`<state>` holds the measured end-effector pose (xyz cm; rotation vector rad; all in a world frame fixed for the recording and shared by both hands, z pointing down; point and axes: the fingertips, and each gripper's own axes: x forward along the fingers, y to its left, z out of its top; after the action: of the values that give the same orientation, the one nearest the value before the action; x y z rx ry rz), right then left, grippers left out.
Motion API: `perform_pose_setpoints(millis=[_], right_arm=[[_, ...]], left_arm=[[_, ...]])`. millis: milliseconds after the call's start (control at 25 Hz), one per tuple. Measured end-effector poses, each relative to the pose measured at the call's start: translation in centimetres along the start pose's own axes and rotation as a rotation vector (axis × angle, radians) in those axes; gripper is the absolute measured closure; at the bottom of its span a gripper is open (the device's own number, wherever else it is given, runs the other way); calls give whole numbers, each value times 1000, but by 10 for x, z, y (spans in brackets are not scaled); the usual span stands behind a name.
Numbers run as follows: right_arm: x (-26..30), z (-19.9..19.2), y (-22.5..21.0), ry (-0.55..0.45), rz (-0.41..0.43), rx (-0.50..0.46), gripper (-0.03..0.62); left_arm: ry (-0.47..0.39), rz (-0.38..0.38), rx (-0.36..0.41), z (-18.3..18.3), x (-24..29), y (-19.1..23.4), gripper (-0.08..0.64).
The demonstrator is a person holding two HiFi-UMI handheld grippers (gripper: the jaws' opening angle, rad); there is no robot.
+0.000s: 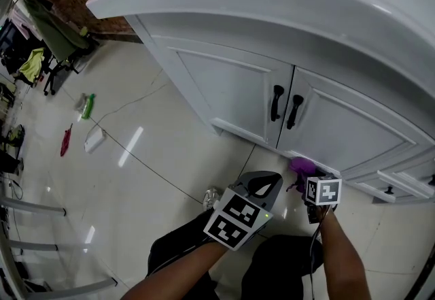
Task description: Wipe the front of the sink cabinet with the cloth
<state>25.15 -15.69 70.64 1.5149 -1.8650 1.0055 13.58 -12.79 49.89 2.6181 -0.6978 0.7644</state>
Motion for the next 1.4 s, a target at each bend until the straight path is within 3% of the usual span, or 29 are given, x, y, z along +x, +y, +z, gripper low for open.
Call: perform_pose_setpoints(millis=[440, 1400], right_arm=[[0, 14, 15, -19, 10, 23, 474], [-168, 160, 65, -353, 20, -51, 474]], left_arm=[[-2, 23, -23, -7, -14, 16, 555], [-146, 52, 26, 49, -83, -16, 555]])
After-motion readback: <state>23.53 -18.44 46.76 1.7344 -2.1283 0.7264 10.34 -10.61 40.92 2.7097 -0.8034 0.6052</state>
